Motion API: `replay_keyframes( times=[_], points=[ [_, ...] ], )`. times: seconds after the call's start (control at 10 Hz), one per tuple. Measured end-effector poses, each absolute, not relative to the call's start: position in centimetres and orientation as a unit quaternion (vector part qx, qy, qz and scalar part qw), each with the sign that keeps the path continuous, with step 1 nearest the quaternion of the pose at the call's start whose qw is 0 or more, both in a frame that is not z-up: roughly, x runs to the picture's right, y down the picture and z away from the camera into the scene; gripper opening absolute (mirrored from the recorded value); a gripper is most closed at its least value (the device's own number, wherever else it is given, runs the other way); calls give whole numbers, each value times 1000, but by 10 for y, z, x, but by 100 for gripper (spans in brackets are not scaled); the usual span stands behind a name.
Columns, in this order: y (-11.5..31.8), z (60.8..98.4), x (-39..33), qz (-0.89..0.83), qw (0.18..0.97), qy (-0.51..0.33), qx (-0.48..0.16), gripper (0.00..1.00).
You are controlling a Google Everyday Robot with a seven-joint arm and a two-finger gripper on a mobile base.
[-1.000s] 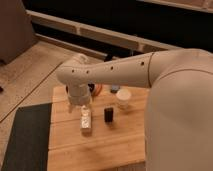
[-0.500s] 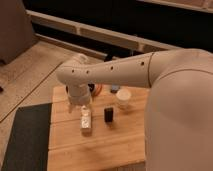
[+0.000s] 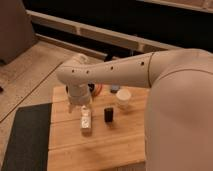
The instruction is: Knock the eraser over
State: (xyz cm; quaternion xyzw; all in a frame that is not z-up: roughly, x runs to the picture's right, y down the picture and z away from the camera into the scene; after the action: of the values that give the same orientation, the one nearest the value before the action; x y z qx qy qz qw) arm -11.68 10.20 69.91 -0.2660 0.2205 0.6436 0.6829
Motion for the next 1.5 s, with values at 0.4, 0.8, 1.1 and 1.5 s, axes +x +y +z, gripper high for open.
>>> replay_keyframes(
  times=[0.4,0.8,1.1,1.5],
  points=[
    [102,699,-117,644,683,221,-266,65],
    [109,726,-133,641,678,231,-278,65],
    [123,762,-104,691,598,274,-299,65],
    [145,757,-85,717,543,325,-293,65]
  ],
)
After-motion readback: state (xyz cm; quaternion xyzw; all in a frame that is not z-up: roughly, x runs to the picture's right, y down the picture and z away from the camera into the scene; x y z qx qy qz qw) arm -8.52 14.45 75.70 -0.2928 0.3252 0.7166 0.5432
